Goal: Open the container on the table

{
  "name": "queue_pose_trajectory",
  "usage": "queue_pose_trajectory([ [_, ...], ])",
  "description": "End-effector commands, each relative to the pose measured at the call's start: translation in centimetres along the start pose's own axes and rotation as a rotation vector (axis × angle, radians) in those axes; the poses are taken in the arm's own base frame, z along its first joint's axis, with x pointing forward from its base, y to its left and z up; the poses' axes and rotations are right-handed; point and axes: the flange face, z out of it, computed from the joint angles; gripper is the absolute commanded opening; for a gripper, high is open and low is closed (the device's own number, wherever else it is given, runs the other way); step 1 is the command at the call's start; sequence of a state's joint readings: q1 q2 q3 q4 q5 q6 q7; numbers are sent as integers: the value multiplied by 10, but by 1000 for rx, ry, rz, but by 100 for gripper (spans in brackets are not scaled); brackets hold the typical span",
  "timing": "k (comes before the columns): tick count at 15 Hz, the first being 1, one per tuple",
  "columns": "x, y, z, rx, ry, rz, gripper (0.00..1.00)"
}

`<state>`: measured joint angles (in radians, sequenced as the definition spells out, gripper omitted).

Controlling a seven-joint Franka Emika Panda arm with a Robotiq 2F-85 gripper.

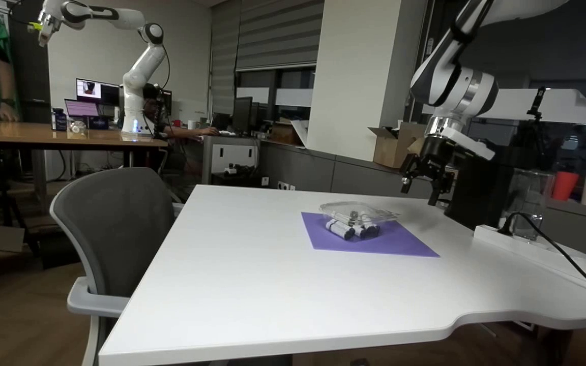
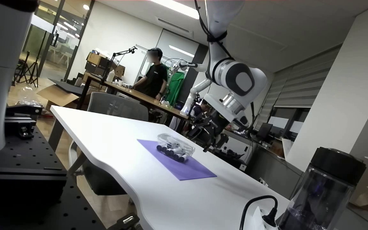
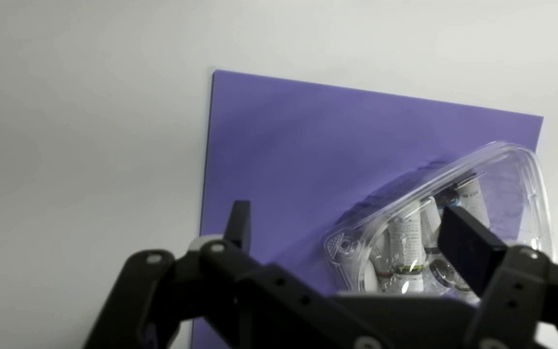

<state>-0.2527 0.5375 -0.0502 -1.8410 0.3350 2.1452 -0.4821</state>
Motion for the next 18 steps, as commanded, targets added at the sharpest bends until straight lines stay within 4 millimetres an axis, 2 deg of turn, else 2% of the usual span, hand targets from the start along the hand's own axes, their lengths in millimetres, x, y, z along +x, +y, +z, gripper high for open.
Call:
queue_pose_trajectory([
  [1, 9, 3, 20, 76, 26, 16, 100],
  [4, 12, 5, 35, 116, 43, 43, 100],
  [8, 14, 7, 45, 156, 99, 98, 100],
  [18, 23, -7, 49, 225, 161, 140, 100],
])
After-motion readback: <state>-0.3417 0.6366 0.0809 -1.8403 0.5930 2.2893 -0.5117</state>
